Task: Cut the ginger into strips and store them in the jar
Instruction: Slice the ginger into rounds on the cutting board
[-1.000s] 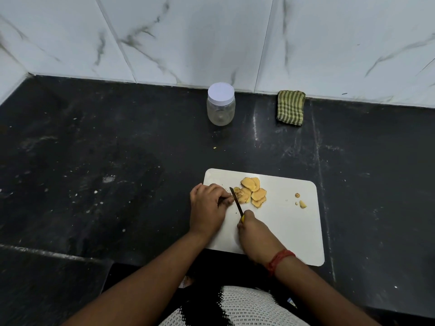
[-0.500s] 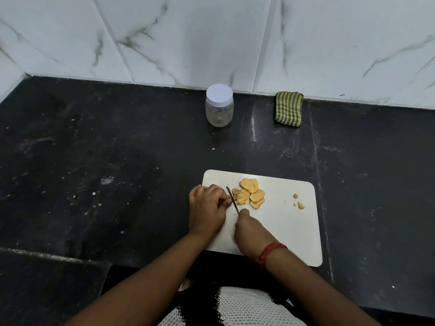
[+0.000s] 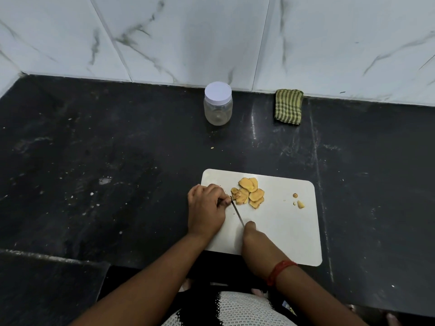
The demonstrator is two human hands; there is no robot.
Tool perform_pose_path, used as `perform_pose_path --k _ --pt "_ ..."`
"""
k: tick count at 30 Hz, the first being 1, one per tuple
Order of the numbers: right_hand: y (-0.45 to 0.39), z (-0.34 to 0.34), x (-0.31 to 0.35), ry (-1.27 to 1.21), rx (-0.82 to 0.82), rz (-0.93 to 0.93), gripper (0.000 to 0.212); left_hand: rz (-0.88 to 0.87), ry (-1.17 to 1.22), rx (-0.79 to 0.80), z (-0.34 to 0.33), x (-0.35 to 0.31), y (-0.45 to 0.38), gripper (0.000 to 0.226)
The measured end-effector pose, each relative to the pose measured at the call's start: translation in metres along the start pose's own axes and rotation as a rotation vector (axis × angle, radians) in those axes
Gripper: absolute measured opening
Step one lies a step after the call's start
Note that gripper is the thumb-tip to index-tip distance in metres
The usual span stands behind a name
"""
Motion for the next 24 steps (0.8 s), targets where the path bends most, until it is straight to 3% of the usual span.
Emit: perform_pose_path --k 7,11,24 --pt "0.013 0.002 -0.009 -0.062 0.016 0.026 0.027 0.001 -0.017 -0.001 -0.002 0.000 0.001 0.014" --pt "0.011 0.007 -0.009 -0.196 -0.062 0.037 0.007 -0.008 -0.025 0.005 -0.001 0.000 0.000 0.012" --pt "-0.005 0.015 0.004 -0.257 -0.023 0.026 0.002 0.004 0.058 -0.014 0.001 0.001 0.004 0.009"
Point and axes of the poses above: each hand's wrist, its own y-axis away from the middle knuckle, its own z-axis out of the back of the hand, x = y × z, the point moved 3 cm from there along -y, towards the middle knuckle, and after that the axes turned 11 degrees about y, right-handed, at the moved point
